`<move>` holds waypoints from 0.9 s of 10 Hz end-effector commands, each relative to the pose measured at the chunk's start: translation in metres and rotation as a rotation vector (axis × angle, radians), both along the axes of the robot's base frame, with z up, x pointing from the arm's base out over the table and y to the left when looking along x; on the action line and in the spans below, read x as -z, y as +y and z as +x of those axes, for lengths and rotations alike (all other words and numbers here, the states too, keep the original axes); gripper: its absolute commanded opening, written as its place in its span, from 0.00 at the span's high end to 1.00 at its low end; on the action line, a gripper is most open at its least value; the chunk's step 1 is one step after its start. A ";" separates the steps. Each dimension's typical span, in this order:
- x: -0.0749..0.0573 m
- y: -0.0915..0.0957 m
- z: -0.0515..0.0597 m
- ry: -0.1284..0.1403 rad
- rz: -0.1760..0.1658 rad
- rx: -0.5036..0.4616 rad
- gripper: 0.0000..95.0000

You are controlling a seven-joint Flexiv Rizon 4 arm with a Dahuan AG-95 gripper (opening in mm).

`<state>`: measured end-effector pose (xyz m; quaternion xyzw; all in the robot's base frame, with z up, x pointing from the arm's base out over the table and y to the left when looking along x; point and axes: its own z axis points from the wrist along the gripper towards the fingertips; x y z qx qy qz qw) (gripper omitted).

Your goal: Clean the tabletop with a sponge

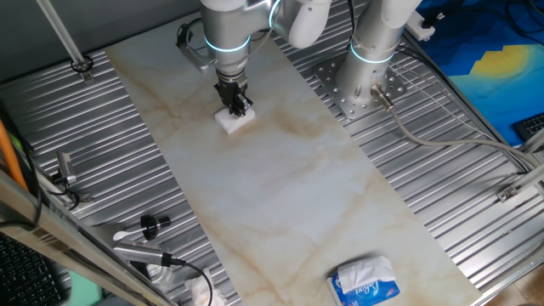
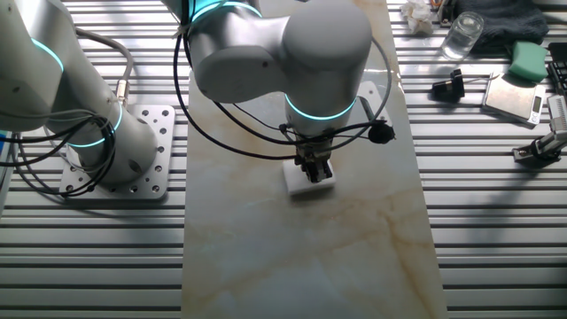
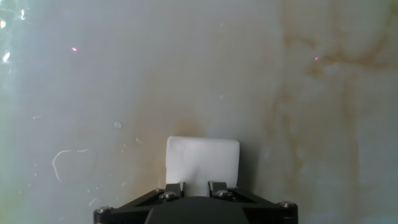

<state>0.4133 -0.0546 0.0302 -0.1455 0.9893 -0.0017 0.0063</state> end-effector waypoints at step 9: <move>0.006 -0.001 0.000 -0.007 0.001 0.002 0.80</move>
